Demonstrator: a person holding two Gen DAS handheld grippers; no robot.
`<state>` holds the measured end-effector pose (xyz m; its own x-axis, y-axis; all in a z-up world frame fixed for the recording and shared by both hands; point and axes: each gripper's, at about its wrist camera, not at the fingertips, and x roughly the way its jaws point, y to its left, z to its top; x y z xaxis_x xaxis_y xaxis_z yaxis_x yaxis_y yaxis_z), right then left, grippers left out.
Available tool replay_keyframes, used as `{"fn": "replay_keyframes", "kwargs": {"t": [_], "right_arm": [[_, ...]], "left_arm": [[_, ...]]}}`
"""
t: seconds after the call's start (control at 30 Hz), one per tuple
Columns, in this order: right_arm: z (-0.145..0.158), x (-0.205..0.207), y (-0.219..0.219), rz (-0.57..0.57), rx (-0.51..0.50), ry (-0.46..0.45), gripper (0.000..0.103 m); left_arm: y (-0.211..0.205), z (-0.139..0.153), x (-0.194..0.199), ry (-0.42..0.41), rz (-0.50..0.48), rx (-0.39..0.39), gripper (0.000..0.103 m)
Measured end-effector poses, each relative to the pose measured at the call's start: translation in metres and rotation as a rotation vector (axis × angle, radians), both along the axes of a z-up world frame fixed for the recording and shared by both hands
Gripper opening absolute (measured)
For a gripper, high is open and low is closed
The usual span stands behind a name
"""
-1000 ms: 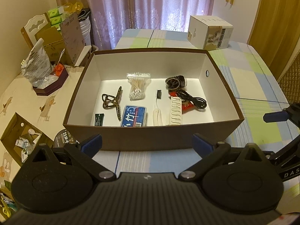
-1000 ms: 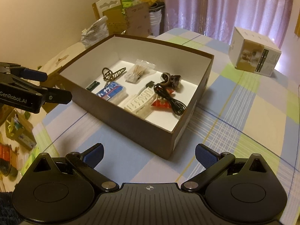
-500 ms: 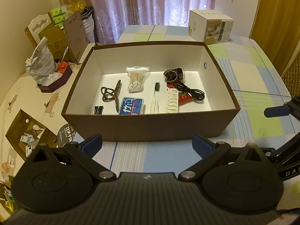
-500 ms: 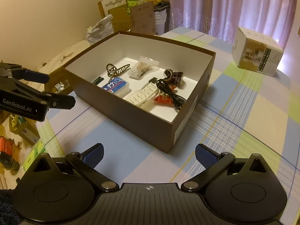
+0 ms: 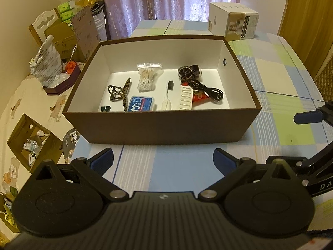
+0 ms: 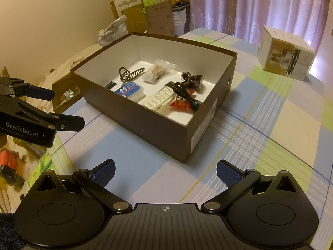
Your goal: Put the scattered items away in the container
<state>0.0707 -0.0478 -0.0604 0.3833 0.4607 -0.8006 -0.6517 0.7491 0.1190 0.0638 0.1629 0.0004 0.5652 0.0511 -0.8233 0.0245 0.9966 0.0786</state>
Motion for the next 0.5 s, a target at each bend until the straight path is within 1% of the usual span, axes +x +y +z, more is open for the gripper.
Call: {"fn": "replay_keyframes", "kwargs": {"t": [0.5], "right_arm": [[-0.004, -0.004, -0.016, 0.008, 0.008, 0.012, 0.101]], "left_arm": [[-0.017, -0.010, -0.008, 0.032, 0.017, 0.007, 0.100]]}}
